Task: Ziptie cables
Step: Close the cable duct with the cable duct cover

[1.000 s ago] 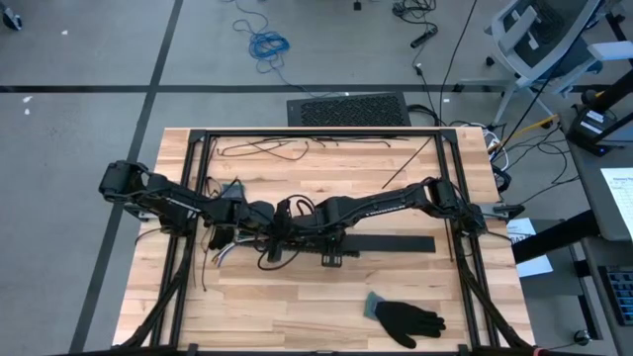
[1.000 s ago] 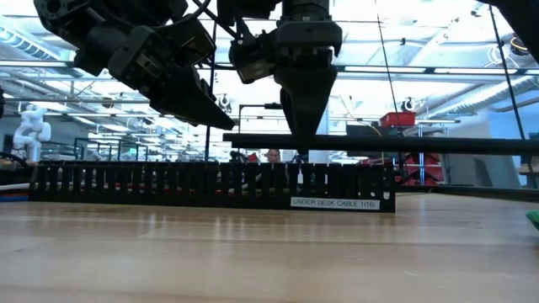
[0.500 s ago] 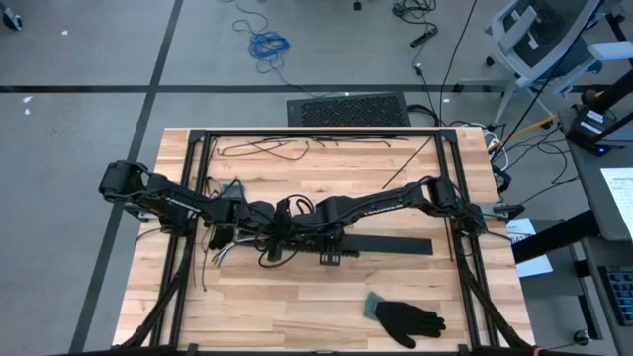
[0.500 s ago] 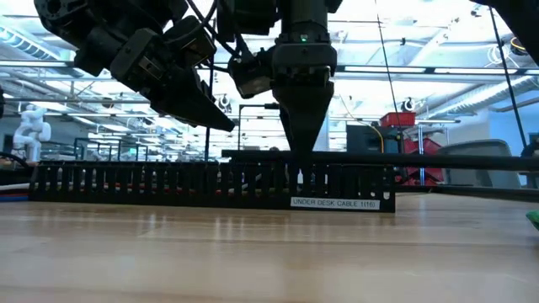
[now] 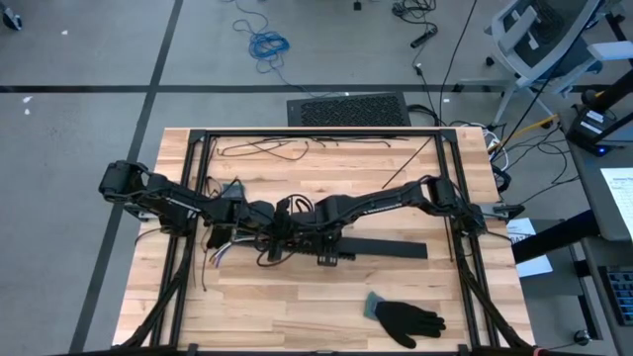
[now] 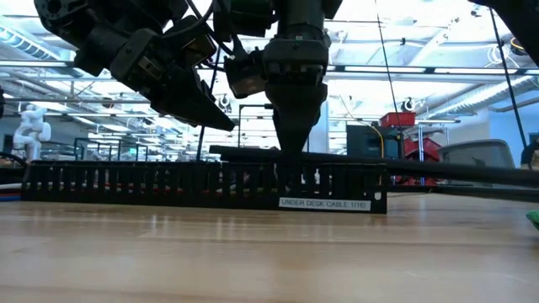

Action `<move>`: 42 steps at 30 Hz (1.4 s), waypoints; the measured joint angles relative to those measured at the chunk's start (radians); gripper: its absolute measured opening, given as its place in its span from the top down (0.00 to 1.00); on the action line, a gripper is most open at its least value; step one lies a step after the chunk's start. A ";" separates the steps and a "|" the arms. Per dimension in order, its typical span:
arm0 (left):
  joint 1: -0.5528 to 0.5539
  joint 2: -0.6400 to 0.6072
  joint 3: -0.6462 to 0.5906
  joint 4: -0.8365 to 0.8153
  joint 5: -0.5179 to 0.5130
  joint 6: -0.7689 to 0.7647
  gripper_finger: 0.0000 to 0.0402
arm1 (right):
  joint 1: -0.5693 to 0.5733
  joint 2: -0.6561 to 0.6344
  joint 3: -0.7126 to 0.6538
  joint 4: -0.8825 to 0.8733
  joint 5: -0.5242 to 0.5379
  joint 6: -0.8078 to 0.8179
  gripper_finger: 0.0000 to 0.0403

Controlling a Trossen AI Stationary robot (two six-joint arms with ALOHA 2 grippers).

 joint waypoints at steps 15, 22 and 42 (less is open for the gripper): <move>0.000 0.000 -0.001 0.001 0.006 0.003 1.00 | 0.000 -0.001 0.004 0.005 -0.030 -0.037 0.37; 0.000 0.000 -0.001 -0.001 0.004 0.003 1.00 | 0.000 -0.001 0.005 -0.029 -0.032 -0.028 0.33; 0.000 0.000 -0.001 -0.001 -0.012 0.004 1.00 | 0.000 -0.001 0.005 -0.020 -0.026 -0.014 0.48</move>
